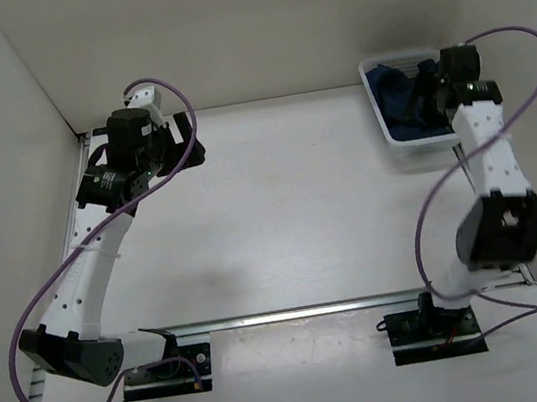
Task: Fold and stack the trousers
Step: Grab the trousers from the pile, then move the trousers to the center of the board
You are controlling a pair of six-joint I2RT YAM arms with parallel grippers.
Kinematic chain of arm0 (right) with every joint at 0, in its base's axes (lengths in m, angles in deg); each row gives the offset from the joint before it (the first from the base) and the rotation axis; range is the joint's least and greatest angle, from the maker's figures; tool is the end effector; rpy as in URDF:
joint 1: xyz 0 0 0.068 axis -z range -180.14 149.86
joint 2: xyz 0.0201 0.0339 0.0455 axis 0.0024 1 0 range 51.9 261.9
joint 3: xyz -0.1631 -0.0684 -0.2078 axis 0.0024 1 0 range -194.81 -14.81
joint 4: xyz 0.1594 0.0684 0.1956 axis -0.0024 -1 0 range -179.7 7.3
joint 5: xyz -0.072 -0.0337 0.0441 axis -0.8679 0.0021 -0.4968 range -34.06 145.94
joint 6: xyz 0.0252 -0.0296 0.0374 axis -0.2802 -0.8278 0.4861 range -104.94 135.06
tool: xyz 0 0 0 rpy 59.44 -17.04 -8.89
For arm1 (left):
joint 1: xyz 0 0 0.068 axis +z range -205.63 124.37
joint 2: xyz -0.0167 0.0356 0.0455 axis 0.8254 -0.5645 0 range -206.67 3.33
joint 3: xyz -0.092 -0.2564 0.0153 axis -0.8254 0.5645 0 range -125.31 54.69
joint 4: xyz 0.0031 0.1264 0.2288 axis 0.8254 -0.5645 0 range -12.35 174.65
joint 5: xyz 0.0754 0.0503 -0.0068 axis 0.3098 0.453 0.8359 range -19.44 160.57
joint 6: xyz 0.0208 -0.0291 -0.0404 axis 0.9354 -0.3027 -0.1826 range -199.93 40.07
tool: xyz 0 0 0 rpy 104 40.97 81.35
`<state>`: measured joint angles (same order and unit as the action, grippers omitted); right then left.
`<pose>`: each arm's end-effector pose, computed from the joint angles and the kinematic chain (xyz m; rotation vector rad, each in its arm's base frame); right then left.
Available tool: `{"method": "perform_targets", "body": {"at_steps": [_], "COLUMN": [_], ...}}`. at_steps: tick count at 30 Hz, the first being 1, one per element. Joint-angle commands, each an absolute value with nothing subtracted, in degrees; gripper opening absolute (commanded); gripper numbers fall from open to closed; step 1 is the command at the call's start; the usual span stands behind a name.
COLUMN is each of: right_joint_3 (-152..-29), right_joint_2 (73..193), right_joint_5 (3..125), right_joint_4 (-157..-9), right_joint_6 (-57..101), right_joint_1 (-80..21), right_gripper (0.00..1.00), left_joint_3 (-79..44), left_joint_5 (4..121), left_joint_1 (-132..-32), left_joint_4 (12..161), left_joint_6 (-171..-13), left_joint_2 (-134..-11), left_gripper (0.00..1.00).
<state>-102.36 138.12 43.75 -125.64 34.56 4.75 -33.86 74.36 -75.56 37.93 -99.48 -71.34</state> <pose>0.3256 -0.0354 0.3704 0.5878 2.2025 -0.1109 0.2505 -0.0882 0.4257 -0.0317 2.1605 -0.3301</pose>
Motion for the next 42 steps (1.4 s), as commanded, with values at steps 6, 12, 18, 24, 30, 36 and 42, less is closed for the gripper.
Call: {"method": "perform_targets", "body": {"at_steps": [6,12,18,24,30,36,42], "right_joint_3": [-141.2,-148.5,-151.3,-149.0,-151.8,-163.8,-162.8], "right_joint_2": [176.2,185.8,188.3,181.3,166.1,155.7,151.1], "right_joint_5": [54.5,51.4,52.1,47.6,48.1,57.0,62.5], "right_joint_4": [-132.4,-130.9,-129.6,-129.0,-128.3,-128.3,-127.0], "right_joint_6": [33.8,35.0,34.3,33.8,31.3,26.9,19.3], "right_joint_1": [7.5,8.6,8.6,8.6,8.6,1.4,-19.2], "right_gripper": [0.99,0.77,0.25,0.00,0.00,0.00,0.00], "left_joint_3": [-34.5,-35.8,-38.2,-38.2,-38.2,-40.9,-42.2], "left_joint_5": [71.8,72.3,73.1,73.1,72.5,72.5,75.5], "left_joint_1": [-75.3,-75.3,-75.3,-75.3,-75.3,-75.3,-75.3], "left_joint_4": [37.2,36.7,35.6,35.1,35.1,34.0,31.7], "left_joint_6": [-99.2,-98.7,-97.6,-98.2,-99.3,-99.8,-104.1], "left_joint_2": [-72.6,-74.3,-74.3,-73.7,-72.5,-72.0,-70.9], "left_gripper": [1.00,1.00,1.00,1.00,1.00,1.00,1.00]}}
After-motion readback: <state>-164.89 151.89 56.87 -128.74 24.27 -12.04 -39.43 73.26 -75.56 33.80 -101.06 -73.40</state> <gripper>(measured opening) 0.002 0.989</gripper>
